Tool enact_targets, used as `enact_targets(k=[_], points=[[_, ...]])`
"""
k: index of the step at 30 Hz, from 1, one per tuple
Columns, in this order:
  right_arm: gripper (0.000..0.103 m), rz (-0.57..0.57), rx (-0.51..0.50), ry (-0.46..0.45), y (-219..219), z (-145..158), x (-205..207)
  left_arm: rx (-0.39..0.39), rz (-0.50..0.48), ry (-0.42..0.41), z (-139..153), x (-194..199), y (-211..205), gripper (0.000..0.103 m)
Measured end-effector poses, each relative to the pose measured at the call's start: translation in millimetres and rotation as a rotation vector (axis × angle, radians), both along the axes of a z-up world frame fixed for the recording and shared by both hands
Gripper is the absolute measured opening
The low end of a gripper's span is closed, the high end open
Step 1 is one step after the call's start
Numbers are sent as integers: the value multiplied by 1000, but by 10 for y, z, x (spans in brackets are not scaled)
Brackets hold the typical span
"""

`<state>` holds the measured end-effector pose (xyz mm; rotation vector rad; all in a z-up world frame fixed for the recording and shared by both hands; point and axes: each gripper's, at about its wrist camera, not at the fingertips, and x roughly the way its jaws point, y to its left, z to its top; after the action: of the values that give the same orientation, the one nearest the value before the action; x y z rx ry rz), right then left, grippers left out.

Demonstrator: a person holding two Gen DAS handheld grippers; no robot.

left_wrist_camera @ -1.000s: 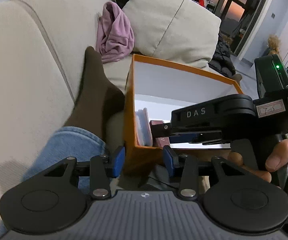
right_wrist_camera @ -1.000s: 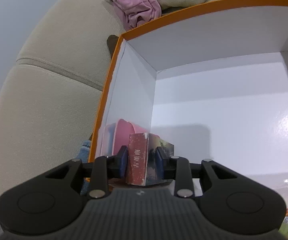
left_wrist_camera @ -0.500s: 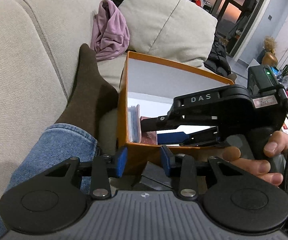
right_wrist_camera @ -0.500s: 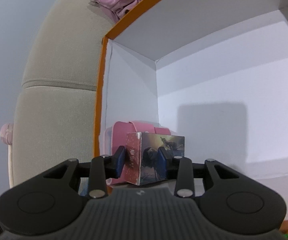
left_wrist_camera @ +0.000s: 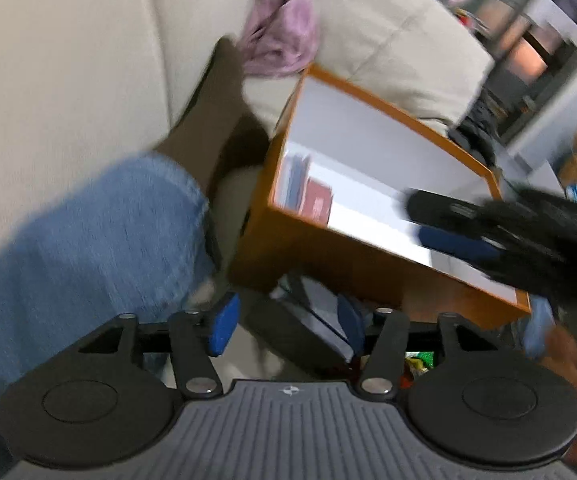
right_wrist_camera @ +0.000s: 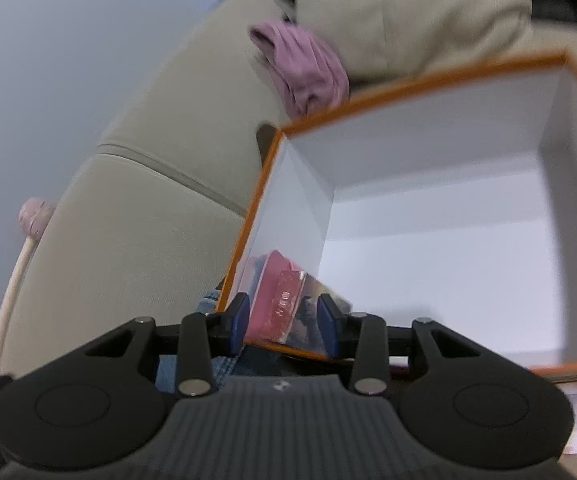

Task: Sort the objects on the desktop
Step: 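Grasp the black box with the left tool while the right grasps the cardboard box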

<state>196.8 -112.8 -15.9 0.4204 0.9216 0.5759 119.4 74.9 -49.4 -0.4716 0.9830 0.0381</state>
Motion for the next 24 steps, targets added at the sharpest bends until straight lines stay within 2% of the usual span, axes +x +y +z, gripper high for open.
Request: enact_targets(k=[5, 9, 12, 18, 21, 24], points=[[40, -11, -124, -77, -184, 78, -429, -93, 119, 56, -161, 74, -20, 67], [40, -21, -252, -63, -211, -118, -542, -66, 167, 74, -190, 137, -107, 71], [40, -18, -250, -4, -253, -291, -516, -62, 178, 88, -201, 190, -169, 72], [40, 1, -253, 25, -171, -443, -484, -60, 205, 125, -284, 303, -240, 72], [41, -2, -260, 42, -141, -481, -475, -44, 178, 138, -334, 331, -277, 72], [46, 0, -266, 44, -89, -512, -445, -42, 132, 131, -327, 314, -264, 67]])
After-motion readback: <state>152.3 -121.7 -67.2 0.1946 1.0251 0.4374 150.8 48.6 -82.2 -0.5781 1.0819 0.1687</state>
